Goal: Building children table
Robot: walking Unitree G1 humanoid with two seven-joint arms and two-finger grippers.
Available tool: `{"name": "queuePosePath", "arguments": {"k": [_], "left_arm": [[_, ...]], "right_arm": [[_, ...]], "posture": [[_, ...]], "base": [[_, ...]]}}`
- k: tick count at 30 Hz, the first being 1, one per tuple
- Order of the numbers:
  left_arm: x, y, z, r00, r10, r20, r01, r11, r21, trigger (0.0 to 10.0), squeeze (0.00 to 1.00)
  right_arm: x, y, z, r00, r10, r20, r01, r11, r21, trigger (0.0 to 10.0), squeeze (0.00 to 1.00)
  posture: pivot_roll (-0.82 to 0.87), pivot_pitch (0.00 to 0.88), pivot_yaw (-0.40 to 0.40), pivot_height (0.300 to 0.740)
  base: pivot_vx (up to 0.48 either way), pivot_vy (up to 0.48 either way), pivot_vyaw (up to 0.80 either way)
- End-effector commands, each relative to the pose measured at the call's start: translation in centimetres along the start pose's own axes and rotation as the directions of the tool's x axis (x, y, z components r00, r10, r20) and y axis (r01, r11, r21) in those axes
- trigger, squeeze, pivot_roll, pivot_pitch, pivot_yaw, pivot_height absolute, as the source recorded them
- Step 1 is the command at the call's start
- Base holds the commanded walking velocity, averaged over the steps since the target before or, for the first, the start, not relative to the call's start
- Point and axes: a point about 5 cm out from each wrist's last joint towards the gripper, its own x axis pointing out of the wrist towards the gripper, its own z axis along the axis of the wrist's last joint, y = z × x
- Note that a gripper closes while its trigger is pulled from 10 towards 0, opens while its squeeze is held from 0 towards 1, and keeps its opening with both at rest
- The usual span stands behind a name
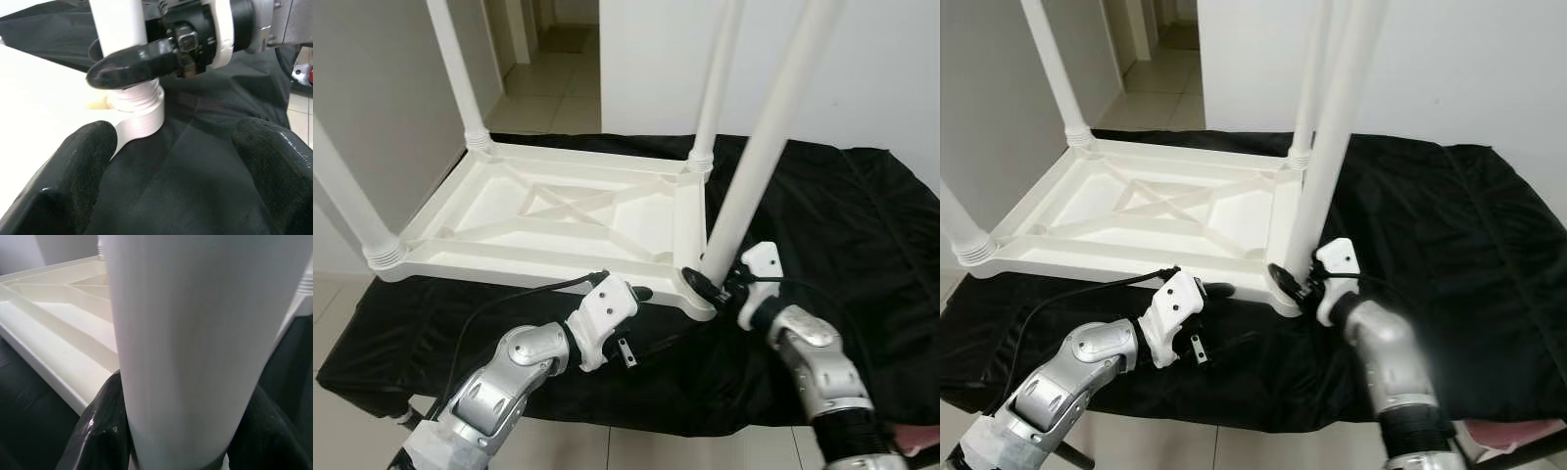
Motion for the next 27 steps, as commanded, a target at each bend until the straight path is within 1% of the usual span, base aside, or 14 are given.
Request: {"name": "queuePosePath", "arguments": {"k": [1, 2, 4, 5, 7, 10, 12, 14, 15, 17, 18, 23, 26, 27], "left_arm": [[-0.2, -0.3, 0.0, 0.998, -0.057, -0.005, 0.057, 0.998, 0.0, 10.0, 0.0], [-0.2, -0.3, 0.0, 0.998, -0.057, -0.005, 0.057, 0.998, 0.0, 10.0, 0.0], [-0.1, -0.1, -0.1, 0.998, -0.063, -0.008, 0.063, 0.998, 0.006, 10.0, 0.0], [-0.1, -0.1, -0.1, 0.998, -0.063, -0.008, 0.063, 0.998, 0.006, 10.0, 0.0], [0.1, 0.0, 0.0, 0.998, -0.064, -0.008, 0.064, 0.998, 0.011, 10.0, 0.0], [0.6, 0.4, 0.3, 0.998, -0.068, 0.005, 0.068, 0.997, 0.021, 10.0, 0.0], [0.6, 0.4, 0.3, 0.998, -0.068, 0.005, 0.068, 0.997, 0.021, 10.0, 0.0], [0.8, 0.3, 0.4, 0.997, -0.081, 0.008, 0.081, 0.996, 0.022, 10.0, 0.0], [0.8, 0.3, 0.4, 0.997, -0.081, 0.008, 0.081, 0.996, 0.022, 10.0, 0.0], [1.0, 0.2, 0.4, 0.995, -0.095, 0.008, 0.095, 0.995, 0.023, 10.0, 0.0], [1.1, 0.2, 0.4, 0.995, -0.099, 0.008, 0.099, 0.995, 0.024, 10.0, 0.0], [1.1, 0.5, 0.5, 0.995, -0.1, 0.008, 0.1, 0.995, 0.029, 10.0, 0.0], [1.1, 0.5, 0.6, 0.995, -0.101, 0.008, 0.101, 0.994, 0.031, 10.0, 0.0], [1.0, 0.5, 0.5, 0.995, -0.102, 0.006, 0.102, 0.994, 0.032, 10.0, 0.0]], "right_arm": [[-0.2, 0.2, -1.5, 0.995, -0.073, -0.067, 0.078, 0.994, 0.077, 10.0, 0.0], [-0.2, 0.2, -1.5, 0.995, -0.073, -0.067, 0.078, 0.994, 0.077, 10.0, 0.0], [0.0, 0.5, -1.5, 0.98, -0.191, -0.063, 0.197, 0.976, 0.093, 10.0, 0.0], [0.0, 0.5, -1.5, 0.98, -0.191, -0.063, 0.197, 0.976, 0.093, 10.0, 0.0], [0.0, 0.7, -1.5, 0.965, -0.254, -0.059, 0.259, 0.961, 0.1, 10.0, 0.0], [-0.1, 2.2, -2.3, 0.892, -0.445, -0.073, 0.451, 0.885, 0.112, 10.0, 0.0], [-0.1, 2.2, -2.3, 0.892, -0.445, -0.073, 0.451, 0.885, 0.112, 10.0, 0.0], [0.1, 2.9, -2.2, 0.857, -0.509, -0.08, 0.515, 0.85, 0.106, 10.0, 0.0], [0.1, 2.9, -2.2, 0.857, -0.509, -0.08, 0.515, 0.85, 0.106, 10.0, 0.0], [0.5, 3.4, -1.9, 0.819, -0.567, -0.083, 0.573, 0.813, 0.104, 10.0, 0.0], [0.7, 3.5, -1.8, 0.809, -0.582, -0.084, 0.588, 0.802, 0.104, 10.0, 0.0], [0.8, 3.4, -1.2, 0.802, -0.594, -0.06, 0.596, 0.794, 0.121, 10.0, 0.0], [0.8, 3.2, -1.0, 0.805, -0.591, -0.043, 0.592, 0.798, 0.115, 10.0, 0.0], [0.7, 3.0, -0.8, 0.815, -0.579, -0.026, 0.578, 0.81, 0.103, 10.0, 0.0]], "posture": [[-0.05, 0.03, 0.043, 0.74], [-0.05, 0.03, 0.043, 0.74], [-0.06, 0.024, 0.045, 0.74], [-0.06, 0.024, 0.045, 0.74], [-0.06, 0.029, 0.044, 0.74], [-0.09, 0.024, 0.056, 0.74], [-0.09, 0.024, 0.056, 0.74], [-0.09, 0.025, 0.064, 0.74], [-0.09, 0.025, 0.064, 0.74], [-0.11, 0.022, 0.076, 0.74], [-0.11, 0.022, 0.076, 0.74], [-0.1, 0.022, 0.083, 0.74], [-0.1, 0.021, 0.085, 0.74], [-0.09, 0.018, 0.084, 0.74]], "base": [[0.0, 0.0, 0.0], [0.0, 0.0, 0.0], [0.0, 0.0, 0.0], [0.0, 0.0, 0.0], [0.0, 0.0, 0.0], [0.0, 0.0, 0.0], [0.0, 0.0, 0.0], [0.0, 0.0, 0.0], [0.0, 0.0, 0.0], [0.0, 0.0, 0.0], [0.0, 0.0, 0.0], [0.0, 0.0, 0.0], [0.0, 0.0, 0.0], [0.0, 0.0, 0.0]]}}
